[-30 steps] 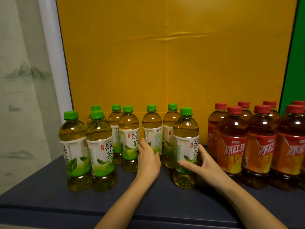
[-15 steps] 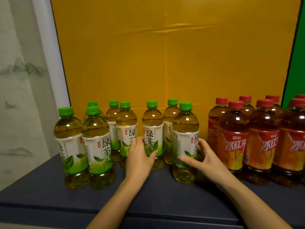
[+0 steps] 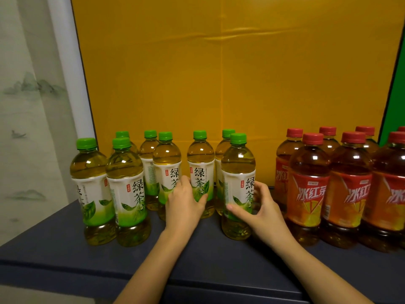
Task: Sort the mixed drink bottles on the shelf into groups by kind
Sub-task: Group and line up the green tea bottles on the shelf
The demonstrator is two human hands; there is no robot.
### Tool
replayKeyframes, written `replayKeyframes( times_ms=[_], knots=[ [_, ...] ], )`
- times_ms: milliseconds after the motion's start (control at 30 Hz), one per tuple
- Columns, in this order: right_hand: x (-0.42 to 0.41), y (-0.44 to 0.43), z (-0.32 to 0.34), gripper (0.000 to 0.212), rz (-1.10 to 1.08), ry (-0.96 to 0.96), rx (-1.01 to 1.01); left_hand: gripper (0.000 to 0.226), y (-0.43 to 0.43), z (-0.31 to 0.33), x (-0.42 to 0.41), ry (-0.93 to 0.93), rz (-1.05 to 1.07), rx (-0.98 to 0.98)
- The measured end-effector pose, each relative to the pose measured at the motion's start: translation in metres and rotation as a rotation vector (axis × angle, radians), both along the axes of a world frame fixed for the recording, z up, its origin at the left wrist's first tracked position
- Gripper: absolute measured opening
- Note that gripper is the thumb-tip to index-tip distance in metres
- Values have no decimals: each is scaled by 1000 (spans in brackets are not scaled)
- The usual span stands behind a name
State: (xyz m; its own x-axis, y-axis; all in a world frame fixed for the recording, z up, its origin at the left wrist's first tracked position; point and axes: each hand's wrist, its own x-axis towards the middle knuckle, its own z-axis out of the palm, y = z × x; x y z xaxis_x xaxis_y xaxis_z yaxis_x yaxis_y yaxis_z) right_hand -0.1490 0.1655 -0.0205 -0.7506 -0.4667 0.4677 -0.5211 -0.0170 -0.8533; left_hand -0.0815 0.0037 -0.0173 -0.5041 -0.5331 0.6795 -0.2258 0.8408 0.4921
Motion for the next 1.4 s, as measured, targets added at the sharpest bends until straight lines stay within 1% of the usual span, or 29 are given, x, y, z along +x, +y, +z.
replayKeyframes(
  times_ms=[100,167,267,333,400,467,533,600,700,800,867,1000,1100,1200,1300,1400],
  knots=[
    [0,-7,0,72,-55,29,-7,38,5,4,6,-23,29,-16],
    [0,-9,-1,73,-73,45,-7,33,10,6,19,-2,78,-55],
    [0,-11,-2,73,-73,63,-4,27,13,1,45,108,155,-248],
    [-1,-12,-3,72,-58,61,-2,30,9,-6,64,219,230,-327],
    [-2,-13,-3,73,-49,57,-3,43,-2,-13,83,315,336,-273],
    [-3,-13,-3,74,-41,41,-5,60,-15,-15,98,348,388,-116],
    [-1,-13,-4,76,-38,19,-5,75,-24,-14,106,316,330,43],
    [-1,-12,-4,79,-42,11,0,82,-28,-14,108,289,255,158],
    [2,-10,-1,82,-44,3,14,83,-32,-13,110,217,253,134],
    [7,-7,0,80,-55,6,50,84,-39,-7,108,120,256,142],
    [10,-4,0,78,-55,27,84,82,-45,-4,108,85,210,153],
    [14,1,-2,78,-59,38,122,80,-56,-4,117,104,41,213],
    [17,3,-2,83,-68,48,144,77,-51,-3,121,146,-230,361],
    [18,3,-2,88,-95,53,150,72,-43,-6,109,97,-461,441],
    [19,3,-2,88,-125,66,143,67,-34,-6,90,71,-537,417],
    [18,3,-3,82,-134,87,140,61,-31,-5,71,48,-586,401]
  ],
)
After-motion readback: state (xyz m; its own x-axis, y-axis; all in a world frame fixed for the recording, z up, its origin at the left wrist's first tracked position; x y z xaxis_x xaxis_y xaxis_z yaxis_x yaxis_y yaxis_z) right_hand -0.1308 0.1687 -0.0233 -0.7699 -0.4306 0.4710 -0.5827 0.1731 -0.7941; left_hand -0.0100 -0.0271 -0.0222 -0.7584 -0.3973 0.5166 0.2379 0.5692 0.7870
